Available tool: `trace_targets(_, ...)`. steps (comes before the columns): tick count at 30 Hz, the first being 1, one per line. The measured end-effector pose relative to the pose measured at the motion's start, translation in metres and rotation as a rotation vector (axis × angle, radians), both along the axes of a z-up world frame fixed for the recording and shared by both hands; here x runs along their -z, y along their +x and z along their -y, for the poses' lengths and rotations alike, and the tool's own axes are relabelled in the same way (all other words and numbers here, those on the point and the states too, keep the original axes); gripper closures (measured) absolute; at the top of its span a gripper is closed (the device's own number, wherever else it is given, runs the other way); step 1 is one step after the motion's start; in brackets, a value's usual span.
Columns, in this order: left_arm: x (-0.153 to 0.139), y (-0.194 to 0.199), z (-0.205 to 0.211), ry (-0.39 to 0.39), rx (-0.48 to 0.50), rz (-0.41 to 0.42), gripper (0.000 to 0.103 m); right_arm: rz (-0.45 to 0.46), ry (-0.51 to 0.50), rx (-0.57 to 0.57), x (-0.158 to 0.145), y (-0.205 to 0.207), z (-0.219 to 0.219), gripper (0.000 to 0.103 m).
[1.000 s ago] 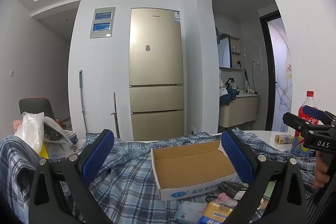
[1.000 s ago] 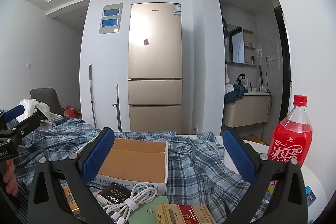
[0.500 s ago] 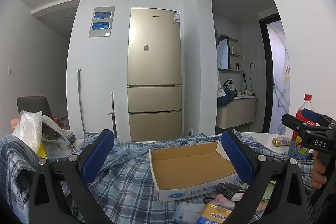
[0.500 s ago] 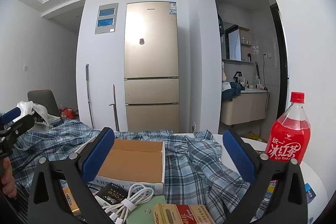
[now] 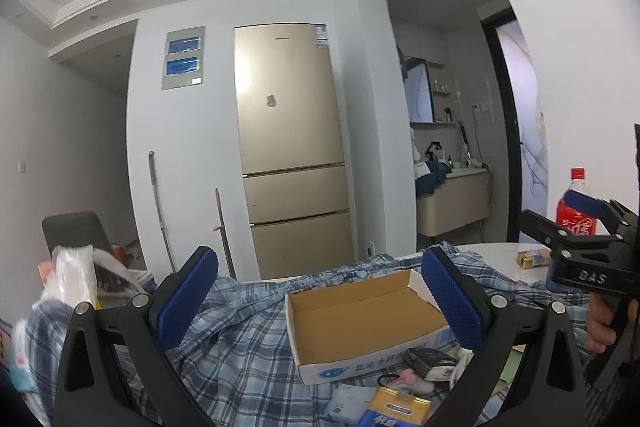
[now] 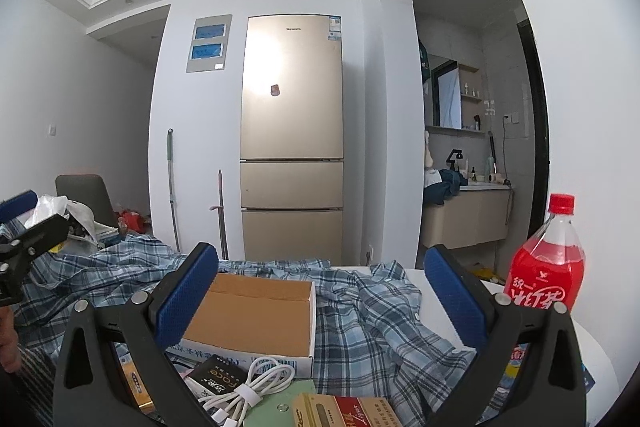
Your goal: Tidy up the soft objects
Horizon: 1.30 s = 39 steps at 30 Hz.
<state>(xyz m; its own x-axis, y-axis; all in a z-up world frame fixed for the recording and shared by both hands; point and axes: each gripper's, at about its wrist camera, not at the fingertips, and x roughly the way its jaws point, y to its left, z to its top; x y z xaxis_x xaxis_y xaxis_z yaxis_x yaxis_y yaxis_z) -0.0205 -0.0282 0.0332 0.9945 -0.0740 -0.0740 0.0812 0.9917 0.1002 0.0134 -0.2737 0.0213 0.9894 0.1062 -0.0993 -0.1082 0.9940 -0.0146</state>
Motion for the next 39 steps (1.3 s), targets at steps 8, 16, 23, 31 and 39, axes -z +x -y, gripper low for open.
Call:
trace_targets(8, -0.019, -0.005, 0.007, 0.102, 0.007, -0.145, 0.0, -0.084, -0.04, 0.006, -0.029, -0.009, 0.01, 0.0)
trace_targets(16, 0.011, 0.009, 0.014, 0.168, 0.101, -0.406, 0.006, -0.227, -0.064, -0.031, -0.027, -0.018, 0.023, 0.0)
trace_targets(23, 0.055, 0.03, 0.017, 0.175, 0.184, -0.599, 0.015, -0.28, -0.045, 0.0, -0.008, -0.015, 0.035, 0.0)
trace_targets(31, 0.091, 0.056, 0.038, 0.307, 0.23, -0.737, 0.016, -0.335, -0.021, 0.01, -0.001, -0.002, 0.049, 0.0)
trace_targets(39, 0.107, 0.071, 0.046, 0.325, 0.279, -0.811, 0.016, -0.36, -0.079, 0.051, 0.002, 0.008, 0.069, 0.0)
